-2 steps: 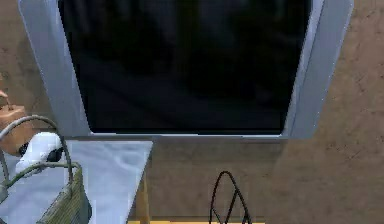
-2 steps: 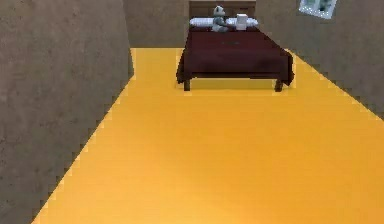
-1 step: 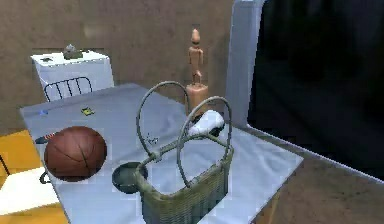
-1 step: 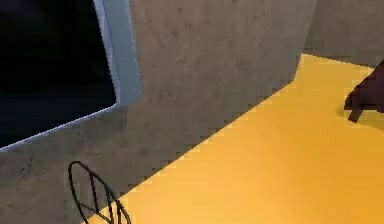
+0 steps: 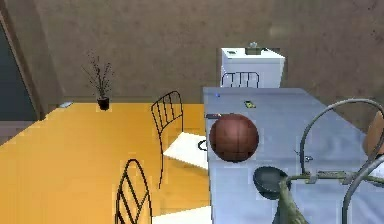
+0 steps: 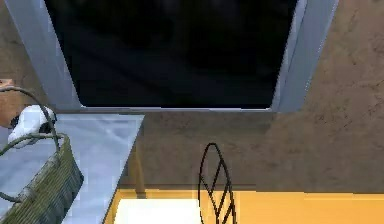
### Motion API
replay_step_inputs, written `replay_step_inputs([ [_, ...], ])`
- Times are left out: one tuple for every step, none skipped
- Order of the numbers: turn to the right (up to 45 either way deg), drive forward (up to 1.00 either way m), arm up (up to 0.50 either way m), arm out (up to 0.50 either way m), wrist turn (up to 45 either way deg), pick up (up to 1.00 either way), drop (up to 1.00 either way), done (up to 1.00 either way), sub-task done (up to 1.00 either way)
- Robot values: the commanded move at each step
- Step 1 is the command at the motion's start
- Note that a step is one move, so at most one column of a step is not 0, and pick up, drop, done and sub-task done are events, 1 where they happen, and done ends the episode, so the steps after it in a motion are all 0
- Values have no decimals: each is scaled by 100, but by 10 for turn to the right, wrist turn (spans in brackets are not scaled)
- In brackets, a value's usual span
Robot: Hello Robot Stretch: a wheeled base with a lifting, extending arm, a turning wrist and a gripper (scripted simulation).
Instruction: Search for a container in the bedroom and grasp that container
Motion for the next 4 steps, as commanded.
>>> replay_step_inputs([
  [-450, 0, 0, 0, 0, 0, 0, 0, 0],
  [-180, 0, 0, 0, 0, 0, 0, 0, 0],
  [0, 0, 50, 0, 0, 0, 0, 0, 0],
  [0, 0, 38, 0, 0, 0, 0, 0, 0],
])
